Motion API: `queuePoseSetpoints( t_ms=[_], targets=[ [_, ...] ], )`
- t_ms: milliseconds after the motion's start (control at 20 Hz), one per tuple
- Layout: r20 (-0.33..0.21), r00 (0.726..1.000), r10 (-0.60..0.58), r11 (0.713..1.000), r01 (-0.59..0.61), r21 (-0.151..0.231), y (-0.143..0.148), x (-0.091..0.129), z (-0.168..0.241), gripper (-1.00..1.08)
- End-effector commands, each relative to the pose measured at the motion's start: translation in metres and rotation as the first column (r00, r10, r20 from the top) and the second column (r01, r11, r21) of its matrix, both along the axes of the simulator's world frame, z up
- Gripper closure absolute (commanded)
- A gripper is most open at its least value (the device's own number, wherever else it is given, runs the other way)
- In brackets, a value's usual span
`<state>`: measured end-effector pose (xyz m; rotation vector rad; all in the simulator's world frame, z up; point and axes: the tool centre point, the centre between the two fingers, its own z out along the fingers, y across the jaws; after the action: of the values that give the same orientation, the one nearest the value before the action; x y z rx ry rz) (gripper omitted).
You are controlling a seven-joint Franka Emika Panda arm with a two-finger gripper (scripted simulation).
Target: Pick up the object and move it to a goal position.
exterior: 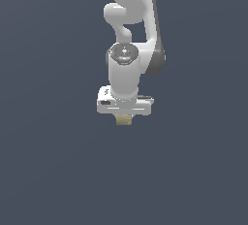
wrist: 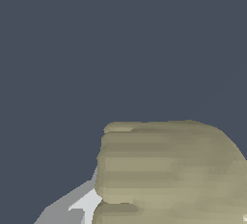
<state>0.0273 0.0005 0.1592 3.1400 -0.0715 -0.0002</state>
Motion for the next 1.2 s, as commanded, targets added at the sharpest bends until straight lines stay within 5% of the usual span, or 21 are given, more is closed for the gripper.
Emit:
queuePoseSetpoints(
  t_ms=[0,1150],
  targets=[
    [0.0,1.0,0.0,1.0,0.0,-0.001,0.017,-0.001,0.027,1.08],
    [0.0,1.0,0.0,1.0,0.0,-0.001,0.16,-0.004,0.251,1.08]
  ],
)
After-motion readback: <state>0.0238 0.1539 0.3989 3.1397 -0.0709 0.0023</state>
